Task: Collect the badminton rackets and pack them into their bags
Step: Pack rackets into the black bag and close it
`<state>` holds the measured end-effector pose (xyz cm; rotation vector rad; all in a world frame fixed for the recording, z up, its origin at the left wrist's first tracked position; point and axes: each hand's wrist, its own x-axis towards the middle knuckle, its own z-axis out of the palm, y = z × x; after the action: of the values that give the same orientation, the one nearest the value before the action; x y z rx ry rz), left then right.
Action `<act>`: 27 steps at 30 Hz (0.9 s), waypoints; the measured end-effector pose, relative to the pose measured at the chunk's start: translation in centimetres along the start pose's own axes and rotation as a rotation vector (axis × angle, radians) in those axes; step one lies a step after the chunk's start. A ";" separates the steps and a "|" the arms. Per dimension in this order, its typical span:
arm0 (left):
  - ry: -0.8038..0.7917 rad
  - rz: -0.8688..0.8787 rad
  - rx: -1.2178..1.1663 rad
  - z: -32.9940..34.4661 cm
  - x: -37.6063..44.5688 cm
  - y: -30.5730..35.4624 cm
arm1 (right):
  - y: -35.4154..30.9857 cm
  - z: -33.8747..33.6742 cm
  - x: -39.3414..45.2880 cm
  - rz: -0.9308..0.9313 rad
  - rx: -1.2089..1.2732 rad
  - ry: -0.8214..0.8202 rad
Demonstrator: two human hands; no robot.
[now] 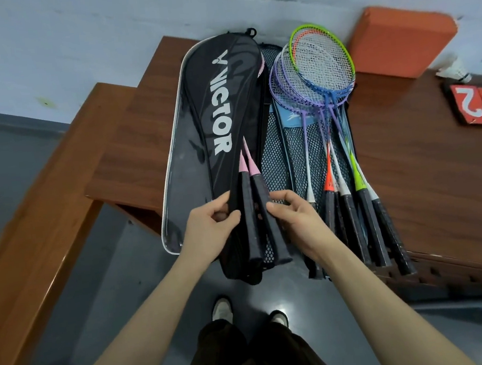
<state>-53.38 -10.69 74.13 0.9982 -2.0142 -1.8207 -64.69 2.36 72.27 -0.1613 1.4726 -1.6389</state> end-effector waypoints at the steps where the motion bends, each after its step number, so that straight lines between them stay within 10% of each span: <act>1: 0.001 -0.004 -0.046 -0.2 0.0 0.3 | -0.1 0.0 0.0 -0.029 -0.056 0.018; 14: 0.006 -0.078 -0.325 0.3 0.5 2.4 | -1.3 -0.6 -1.4 0.088 0.290 -0.191; 22: 0.069 -0.060 -0.307 -0.2 0.6 3.2 | -1.9 1.4 -0.1 -0.028 -0.023 -0.047; 27: 0.140 0.005 -0.333 -0.3 0.9 3.9 | -1.6 -0.5 -2.1 -0.100 0.071 -0.344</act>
<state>-55.11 -11.58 77.63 0.9854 -1.5649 -1.9406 -64.59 3.96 74.49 -0.4597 1.1588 -1.6443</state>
